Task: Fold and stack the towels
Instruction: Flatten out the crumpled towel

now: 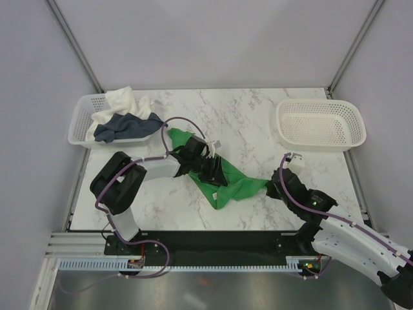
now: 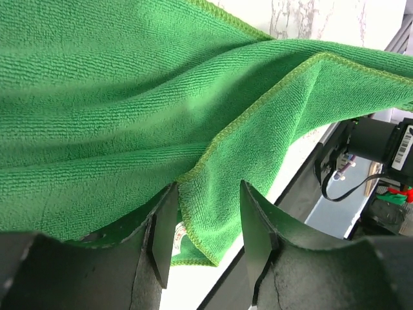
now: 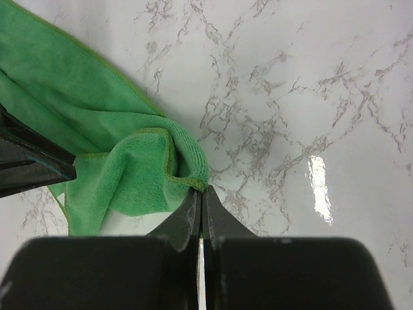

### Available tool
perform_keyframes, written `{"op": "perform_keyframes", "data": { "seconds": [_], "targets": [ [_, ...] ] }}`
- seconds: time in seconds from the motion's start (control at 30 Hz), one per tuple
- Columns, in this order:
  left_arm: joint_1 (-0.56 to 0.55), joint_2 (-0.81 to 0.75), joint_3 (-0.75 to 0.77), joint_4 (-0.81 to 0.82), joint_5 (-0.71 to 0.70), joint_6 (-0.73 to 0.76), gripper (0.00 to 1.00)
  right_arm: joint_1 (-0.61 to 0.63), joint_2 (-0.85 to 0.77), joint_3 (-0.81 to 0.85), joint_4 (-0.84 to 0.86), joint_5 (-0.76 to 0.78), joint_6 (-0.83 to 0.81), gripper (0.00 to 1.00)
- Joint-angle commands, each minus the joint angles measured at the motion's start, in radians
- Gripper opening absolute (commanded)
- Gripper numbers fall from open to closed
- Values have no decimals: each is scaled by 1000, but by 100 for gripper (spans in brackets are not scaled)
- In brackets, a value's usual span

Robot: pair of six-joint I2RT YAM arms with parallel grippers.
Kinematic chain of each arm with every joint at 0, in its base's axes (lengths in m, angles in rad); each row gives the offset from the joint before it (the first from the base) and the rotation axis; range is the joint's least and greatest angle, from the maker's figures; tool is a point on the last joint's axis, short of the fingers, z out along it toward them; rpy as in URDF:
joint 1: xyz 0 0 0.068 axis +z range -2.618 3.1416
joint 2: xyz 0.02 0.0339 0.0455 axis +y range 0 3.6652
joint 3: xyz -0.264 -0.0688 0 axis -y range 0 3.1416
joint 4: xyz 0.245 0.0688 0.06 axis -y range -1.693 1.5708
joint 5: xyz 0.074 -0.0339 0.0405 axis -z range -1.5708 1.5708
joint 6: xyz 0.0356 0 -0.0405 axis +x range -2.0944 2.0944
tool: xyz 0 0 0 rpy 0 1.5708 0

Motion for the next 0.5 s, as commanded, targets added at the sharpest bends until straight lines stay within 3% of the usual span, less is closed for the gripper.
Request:
{"op": "perform_keyframes", "data": {
  "seconds": [0.0,0.13,0.47],
  "targets": [
    [-7,-29,9,-27,-17,-40,51,2,-9,15,29,6,-11,0],
    [-13,-6,5,-58,-111,-18,52,2,-15,24,29,-3,-12,0],
    [-55,31,35,-64,-129,-12,50,2,-15,32,29,-4,-15,0]
  ]
}}
